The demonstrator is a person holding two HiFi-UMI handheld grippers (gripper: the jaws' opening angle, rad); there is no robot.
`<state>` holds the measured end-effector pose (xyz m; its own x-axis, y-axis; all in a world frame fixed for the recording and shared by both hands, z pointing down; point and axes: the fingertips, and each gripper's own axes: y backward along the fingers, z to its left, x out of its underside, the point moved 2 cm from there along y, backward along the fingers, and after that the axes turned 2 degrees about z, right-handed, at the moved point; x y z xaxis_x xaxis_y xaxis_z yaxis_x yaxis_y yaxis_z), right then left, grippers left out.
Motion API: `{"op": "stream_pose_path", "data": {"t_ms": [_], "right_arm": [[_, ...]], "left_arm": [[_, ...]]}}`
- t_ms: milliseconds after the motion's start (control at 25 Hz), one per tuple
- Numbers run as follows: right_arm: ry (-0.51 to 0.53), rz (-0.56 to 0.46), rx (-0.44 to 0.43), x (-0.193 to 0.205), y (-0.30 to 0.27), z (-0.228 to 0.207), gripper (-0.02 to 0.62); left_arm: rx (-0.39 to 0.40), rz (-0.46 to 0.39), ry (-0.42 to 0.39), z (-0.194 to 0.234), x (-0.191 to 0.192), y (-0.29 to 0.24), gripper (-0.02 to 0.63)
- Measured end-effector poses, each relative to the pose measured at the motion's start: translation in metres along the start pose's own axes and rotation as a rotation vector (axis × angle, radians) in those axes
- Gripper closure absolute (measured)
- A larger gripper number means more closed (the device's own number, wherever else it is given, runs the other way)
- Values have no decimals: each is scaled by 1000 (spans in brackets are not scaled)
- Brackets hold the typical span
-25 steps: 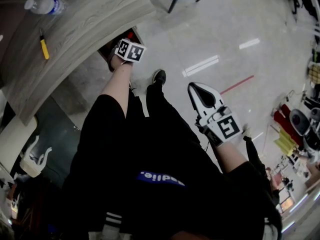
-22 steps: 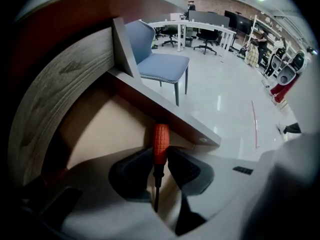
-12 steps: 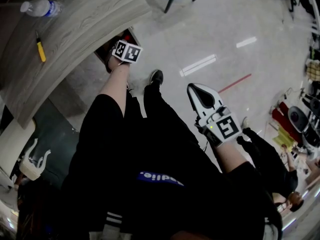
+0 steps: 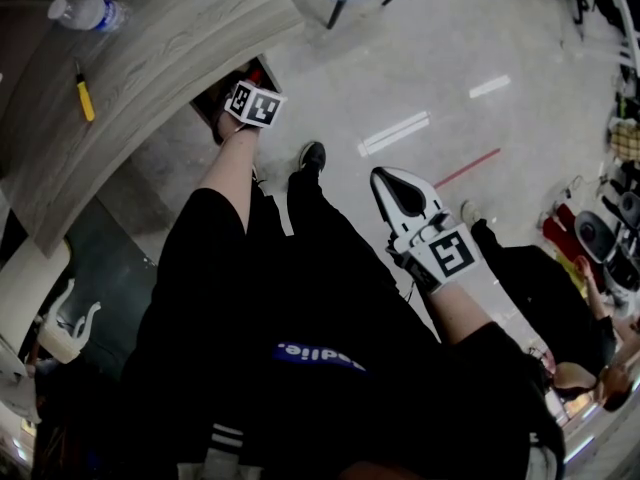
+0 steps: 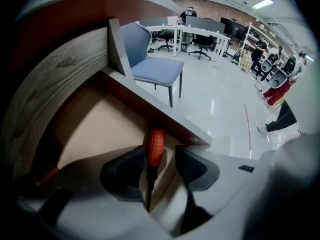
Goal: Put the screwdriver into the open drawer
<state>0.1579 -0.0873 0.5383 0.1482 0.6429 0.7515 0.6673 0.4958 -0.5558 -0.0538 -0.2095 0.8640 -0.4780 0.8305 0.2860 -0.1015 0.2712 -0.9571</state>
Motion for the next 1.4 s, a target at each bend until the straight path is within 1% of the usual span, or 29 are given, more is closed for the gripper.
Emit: {"op": "stream_pose_path", "data": {"t_ms": [200, 440, 560, 640, 960, 1120, 1400], "right_arm": [[11, -23, -2, -7, -1, 9, 566], [20, -86, -9, -27, 2, 34, 566], [32, -112, -13, -38, 4, 49, 566], [45, -133, -12, -47, 4, 58, 566], [90, -202, -8, -76, 6, 94, 566], [116, -232, -17, -88, 5, 111, 566], [152, -269, -37, -105, -2, 144, 566]], "left_arm": [[-9, -54, -7, 5, -8, 20, 405], [7, -138, 38, 4, -4, 68, 407], [2, -191, 53, 5, -2, 95, 408], [14, -229, 60, 4, -2, 116, 414], [99, -381, 85, -10, 6, 211, 455], [121, -474, 63, -13, 4, 272, 484], [148, -658, 95, 4, 7, 366, 550]]}}
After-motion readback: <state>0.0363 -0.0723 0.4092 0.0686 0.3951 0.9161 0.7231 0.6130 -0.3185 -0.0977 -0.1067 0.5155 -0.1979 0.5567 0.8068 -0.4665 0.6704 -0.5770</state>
